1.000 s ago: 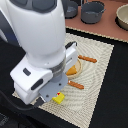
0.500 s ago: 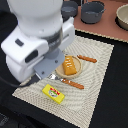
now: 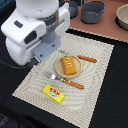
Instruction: Place the bread, butter, and milk from the table onto the serving area.
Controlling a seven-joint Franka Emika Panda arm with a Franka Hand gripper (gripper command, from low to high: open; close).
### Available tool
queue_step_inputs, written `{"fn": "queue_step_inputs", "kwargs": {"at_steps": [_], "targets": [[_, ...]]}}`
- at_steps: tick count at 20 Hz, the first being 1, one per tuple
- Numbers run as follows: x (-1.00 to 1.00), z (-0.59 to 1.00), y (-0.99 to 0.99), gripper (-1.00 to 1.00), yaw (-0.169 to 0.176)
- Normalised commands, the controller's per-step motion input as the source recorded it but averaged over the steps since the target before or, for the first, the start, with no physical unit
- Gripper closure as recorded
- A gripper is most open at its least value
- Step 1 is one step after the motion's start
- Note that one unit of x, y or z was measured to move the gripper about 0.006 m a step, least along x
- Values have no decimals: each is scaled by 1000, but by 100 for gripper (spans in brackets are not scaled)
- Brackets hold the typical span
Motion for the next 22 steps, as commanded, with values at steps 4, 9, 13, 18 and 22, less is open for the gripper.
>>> {"fn": "queue_step_inputs", "kwargs": {"at_steps": [4, 9, 13, 18, 22], "targets": [[-626, -94, 627, -100, 42], [-634, -119, 629, -100, 42], [-626, -106, 630, -100, 38], [-646, -136, 577, -100, 46], [-666, -156, 553, -100, 48]]}}
